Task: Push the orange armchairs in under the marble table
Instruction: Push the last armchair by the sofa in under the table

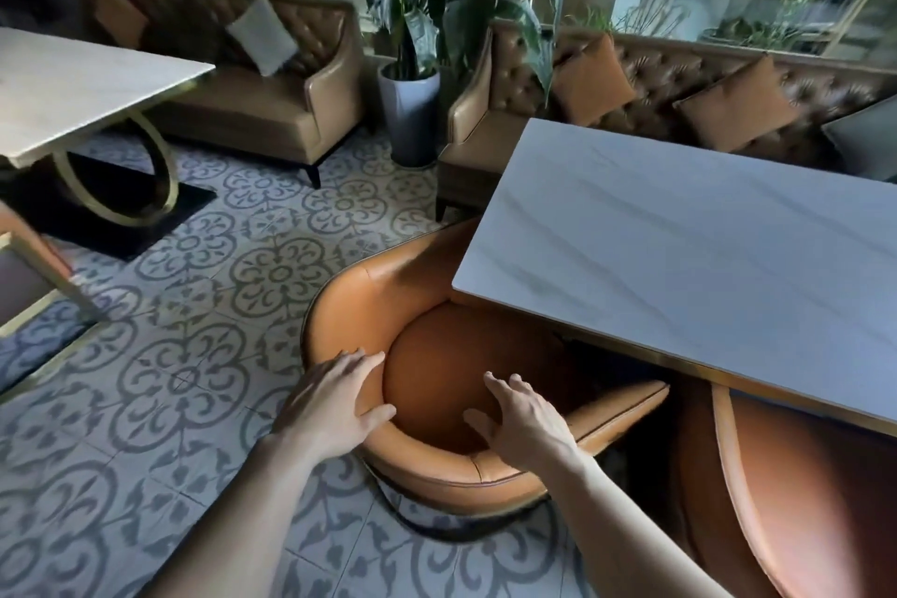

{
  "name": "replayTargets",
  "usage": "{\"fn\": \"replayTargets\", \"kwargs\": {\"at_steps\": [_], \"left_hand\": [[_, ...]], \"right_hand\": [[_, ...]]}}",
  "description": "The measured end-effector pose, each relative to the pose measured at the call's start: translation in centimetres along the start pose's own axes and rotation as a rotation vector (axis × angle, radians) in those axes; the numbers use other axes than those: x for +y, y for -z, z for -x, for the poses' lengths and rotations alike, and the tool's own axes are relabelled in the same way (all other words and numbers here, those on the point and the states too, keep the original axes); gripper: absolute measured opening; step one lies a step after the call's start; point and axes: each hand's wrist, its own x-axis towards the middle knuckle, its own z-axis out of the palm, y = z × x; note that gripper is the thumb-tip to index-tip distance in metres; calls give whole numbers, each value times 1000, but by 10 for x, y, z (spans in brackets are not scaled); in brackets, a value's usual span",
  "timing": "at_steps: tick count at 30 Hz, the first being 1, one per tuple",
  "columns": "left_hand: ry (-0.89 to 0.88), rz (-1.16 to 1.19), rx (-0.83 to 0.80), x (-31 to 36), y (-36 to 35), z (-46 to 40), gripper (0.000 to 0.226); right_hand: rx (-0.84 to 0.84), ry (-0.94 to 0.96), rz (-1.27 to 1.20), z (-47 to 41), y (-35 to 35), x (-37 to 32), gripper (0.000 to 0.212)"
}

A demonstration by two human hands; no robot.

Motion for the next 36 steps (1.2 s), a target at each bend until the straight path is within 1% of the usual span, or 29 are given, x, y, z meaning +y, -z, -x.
{"fn": "replayTargets", "kwargs": {"at_steps": [5, 10, 13, 16, 18, 20, 21, 22, 23, 25, 28, 31, 34, 36], "left_hand": [[-8, -36, -86, -52, 30, -49, 77], [-96, -148, -205, -124, 44, -112, 85], [-225, -240, -290, -166, 48, -158, 94], [-376, -294, -373, -199, 51, -202, 104], [-475, -338, -431, -217, 50, -226, 109], [-561, -394, -498, -229, 47, -246, 113], [-597, -421, -528, -232, 44, -254, 115], [-632, -439, -546, -235, 39, -262, 115], [-665, -445, -556, -238, 34, -267, 115], [-711, -424, -575, -242, 22, -276, 113], [-756, -422, -612, -251, 6, -285, 107], [-817, -424, -572, -258, -5, -291, 104], [-876, -461, -514, -262, -9, -290, 111], [-902, -466, -459, -265, -10, -286, 111]], "right_hand": [[-15, -88, -70, -45, -13, -38, 69], [-21, -198, -106, -81, -40, -82, 66], [-21, -296, -143, -104, -64, -114, 68], [-21, -405, -193, -124, -96, -148, 74], [-57, -469, -225, -135, -119, -169, 85], [-88, -514, -241, -142, -143, -188, 105], [-104, -534, -239, -144, -154, -195, 108], [-115, -552, -237, -147, -162, -202, 102], [-118, -569, -239, -148, -170, -207, 98], [-111, -605, -240, -149, -184, -214, 97], [-51, -649, -210, -151, -197, -219, 93], [5, -673, -189, -153, -206, -221, 91], [16, -645, -147, -151, -209, -220, 94], [9, -619, -108, -150, -212, -219, 94]]}}
